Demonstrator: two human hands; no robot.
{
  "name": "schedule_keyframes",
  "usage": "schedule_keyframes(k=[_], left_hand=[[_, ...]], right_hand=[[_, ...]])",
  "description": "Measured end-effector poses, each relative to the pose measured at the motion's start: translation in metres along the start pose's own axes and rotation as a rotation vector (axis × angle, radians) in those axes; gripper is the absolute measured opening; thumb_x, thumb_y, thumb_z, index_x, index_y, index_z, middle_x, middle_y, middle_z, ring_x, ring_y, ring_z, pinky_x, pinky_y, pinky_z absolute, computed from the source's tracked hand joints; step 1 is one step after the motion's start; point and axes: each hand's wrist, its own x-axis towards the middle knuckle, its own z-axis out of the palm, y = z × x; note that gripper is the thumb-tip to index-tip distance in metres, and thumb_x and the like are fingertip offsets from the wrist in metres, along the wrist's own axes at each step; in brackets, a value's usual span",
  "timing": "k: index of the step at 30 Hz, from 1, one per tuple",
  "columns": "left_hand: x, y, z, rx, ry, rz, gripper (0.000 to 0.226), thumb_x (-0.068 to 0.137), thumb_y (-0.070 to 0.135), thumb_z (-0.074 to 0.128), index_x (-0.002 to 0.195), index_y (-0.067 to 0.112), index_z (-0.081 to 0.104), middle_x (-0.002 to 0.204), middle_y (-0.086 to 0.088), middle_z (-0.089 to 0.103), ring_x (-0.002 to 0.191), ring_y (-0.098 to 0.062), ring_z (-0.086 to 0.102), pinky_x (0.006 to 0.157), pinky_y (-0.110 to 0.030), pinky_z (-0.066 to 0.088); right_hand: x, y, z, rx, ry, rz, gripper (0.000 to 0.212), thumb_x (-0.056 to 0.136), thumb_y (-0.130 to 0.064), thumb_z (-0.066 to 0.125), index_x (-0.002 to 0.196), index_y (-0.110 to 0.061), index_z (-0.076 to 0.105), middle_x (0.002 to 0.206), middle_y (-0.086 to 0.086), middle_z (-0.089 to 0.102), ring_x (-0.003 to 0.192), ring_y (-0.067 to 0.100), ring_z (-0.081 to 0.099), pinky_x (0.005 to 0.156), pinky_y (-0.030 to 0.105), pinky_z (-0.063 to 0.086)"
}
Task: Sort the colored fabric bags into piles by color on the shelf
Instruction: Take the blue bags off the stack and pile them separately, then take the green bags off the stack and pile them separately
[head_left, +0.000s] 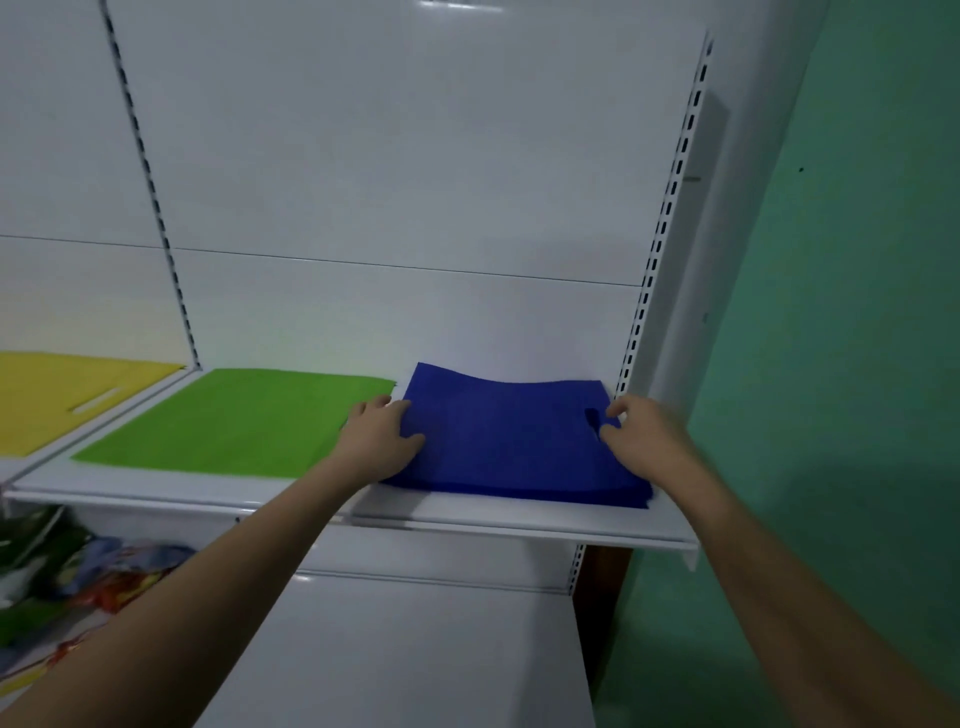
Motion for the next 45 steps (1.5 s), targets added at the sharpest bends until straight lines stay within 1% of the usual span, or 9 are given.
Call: schedule_keyframes(k=[7, 9, 12, 16, 20, 27, 32, 37, 45], left_hand=[[-0.042, -0.022, -0.023, 0.133, 0.18, -0.04, 0.05, 0.096, 0.048, 0.05, 0.141, 0.026, 0.049, 0.145, -0.002, 0.048, 0.135, -0.027, 0.035, 0.107, -0.045, 0.034], [-0.065, -0.04, -0.034, 0.157, 0.236, -0.095, 0.046, 0.095, 0.049, 0.05, 0.135, 0.026, 0.054, 0.139, -0.003, 0.053, 0.131, -0.027, 0.039, 0.105, -0.042, 0.036], [-0.107, -0.078, -0.058, 0.173, 0.303, -0.209, 0.038, 0.095, 0.048, 0.051, 0.122, 0.024, 0.063, 0.126, -0.004, 0.06, 0.121, -0.028, 0.047, 0.097, -0.039, 0.042], [-0.168, -0.132, -0.096, 0.138, 0.334, -0.35, 0.03, 0.095, 0.042, 0.054, 0.097, 0.016, 0.069, 0.097, -0.005, 0.069, 0.09, -0.025, 0.062, 0.075, -0.036, 0.054], [-0.223, -0.176, -0.133, 0.108, 0.398, -0.507, 0.037, 0.095, 0.041, 0.053, 0.084, 0.008, 0.066, 0.075, -0.011, 0.066, 0.07, -0.03, 0.064, 0.053, -0.029, 0.041], [-0.305, -0.257, -0.192, 0.155, 0.482, -0.667, 0.031, 0.095, 0.049, 0.052, 0.082, 0.022, 0.061, 0.073, 0.002, 0.067, 0.062, -0.013, 0.063, 0.05, -0.027, 0.046], [-0.359, -0.333, -0.228, 0.185, 0.47, -0.766, 0.034, 0.092, 0.056, 0.051, 0.084, 0.025, 0.062, 0.075, 0.006, 0.069, 0.068, -0.011, 0.065, 0.068, -0.037, 0.059], [-0.41, -0.402, -0.265, 0.177, 0.47, -0.833, 0.03, 0.093, 0.052, 0.053, 0.089, 0.024, 0.064, 0.077, 0.007, 0.067, 0.068, -0.01, 0.066, 0.061, -0.031, 0.056], [-0.449, -0.493, -0.321, 0.127, 0.507, -0.923, 0.033, 0.095, 0.051, 0.052, 0.093, 0.021, 0.065, 0.082, 0.004, 0.069, 0.077, -0.015, 0.068, 0.063, -0.029, 0.054]], right_hand=[[-0.021, -0.074, 0.028, 0.372, -0.272, -0.312, 0.011, 0.095, -0.025, 0.057, 0.095, -0.019, 0.067, 0.086, 0.003, 0.069, 0.079, 0.012, 0.064, 0.074, 0.033, 0.054], [-0.03, -0.104, 0.052, 0.383, -0.377, -0.41, 0.013, 0.096, -0.025, 0.057, 0.093, -0.018, 0.068, 0.083, -0.002, 0.069, 0.074, 0.004, 0.063, 0.071, 0.025, 0.051], [-0.049, -0.157, 0.093, 0.392, -0.507, -0.555, 0.013, 0.095, -0.022, 0.059, 0.089, -0.014, 0.067, 0.075, 0.003, 0.065, 0.063, 0.01, 0.056, 0.067, 0.033, 0.048], [-0.085, -0.232, 0.131, 0.418, -0.567, -0.735, 0.015, 0.092, -0.026, 0.061, 0.091, -0.012, 0.065, 0.086, 0.01, 0.064, 0.073, 0.022, 0.057, 0.073, 0.04, 0.051], [-0.124, -0.298, 0.149, 0.388, -0.624, -0.878, 0.022, 0.095, -0.032, 0.057, 0.092, -0.01, 0.063, 0.09, 0.007, 0.063, 0.085, 0.027, 0.06, 0.075, 0.039, 0.05], [-0.195, -0.406, 0.196, 0.206, -0.714, -1.041, 0.031, 0.1, -0.033, 0.052, 0.084, -0.008, 0.059, 0.083, 0.016, 0.062, 0.069, 0.028, 0.054, 0.064, 0.041, 0.047], [-0.246, -0.489, 0.236, 0.119, -0.711, -1.093, 0.037, 0.098, -0.036, 0.053, 0.078, -0.006, 0.06, 0.08, 0.02, 0.064, 0.066, 0.028, 0.055, 0.061, 0.036, 0.044], [-0.296, -0.559, 0.269, 0.112, -0.723, -1.13, 0.039, 0.097, -0.032, 0.055, 0.064, -0.012, 0.049, 0.06, 0.004, 0.049, 0.055, 0.019, 0.046, 0.058, 0.032, 0.036], [-0.344, -0.664, 0.332, 0.133, -0.78, -1.187, 0.037, 0.094, -0.036, 0.056, 0.079, -0.003, 0.064, 0.072, 0.012, 0.062, 0.062, 0.02, 0.054, 0.057, 0.032, 0.039]])
